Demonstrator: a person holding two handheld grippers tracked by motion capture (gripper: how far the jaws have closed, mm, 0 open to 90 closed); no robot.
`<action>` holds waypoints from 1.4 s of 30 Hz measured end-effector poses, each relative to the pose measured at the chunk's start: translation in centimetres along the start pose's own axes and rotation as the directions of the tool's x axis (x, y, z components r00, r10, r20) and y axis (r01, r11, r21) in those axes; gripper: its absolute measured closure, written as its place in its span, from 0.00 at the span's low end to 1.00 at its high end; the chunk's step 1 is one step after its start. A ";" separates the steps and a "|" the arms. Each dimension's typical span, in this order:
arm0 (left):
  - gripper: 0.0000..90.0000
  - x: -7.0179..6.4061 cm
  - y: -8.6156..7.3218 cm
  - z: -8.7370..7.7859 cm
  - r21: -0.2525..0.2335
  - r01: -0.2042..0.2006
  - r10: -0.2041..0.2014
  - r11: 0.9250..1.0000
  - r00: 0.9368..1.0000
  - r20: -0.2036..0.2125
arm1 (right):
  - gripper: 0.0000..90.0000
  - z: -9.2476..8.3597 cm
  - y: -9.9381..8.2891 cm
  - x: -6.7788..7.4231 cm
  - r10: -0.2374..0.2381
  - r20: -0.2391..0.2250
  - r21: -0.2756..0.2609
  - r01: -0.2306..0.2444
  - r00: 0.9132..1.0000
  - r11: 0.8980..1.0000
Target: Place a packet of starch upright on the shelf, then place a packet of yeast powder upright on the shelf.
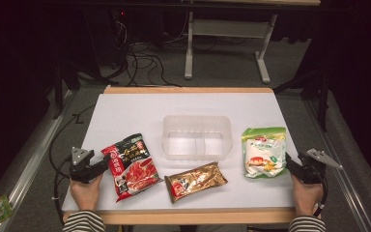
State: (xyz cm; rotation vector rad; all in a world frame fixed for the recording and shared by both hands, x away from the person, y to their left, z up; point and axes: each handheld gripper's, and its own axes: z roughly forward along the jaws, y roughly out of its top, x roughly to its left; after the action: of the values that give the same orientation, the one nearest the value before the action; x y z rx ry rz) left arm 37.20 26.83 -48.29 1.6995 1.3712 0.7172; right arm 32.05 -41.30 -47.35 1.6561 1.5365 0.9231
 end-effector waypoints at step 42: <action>0.37 0.0 0.0 0.1 0.004 -0.001 0.001 1.000 1.000 0.018 | 0.53 -1.8 0.5 -0.6 -0.024 -0.022 -0.025 0.023 0.999 0.999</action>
State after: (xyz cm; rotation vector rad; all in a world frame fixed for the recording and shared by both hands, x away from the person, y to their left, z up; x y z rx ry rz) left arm 37.26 26.83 -48.32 1.7063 1.3603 0.6988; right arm 30.75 -41.94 -46.02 1.6122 1.5501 0.9479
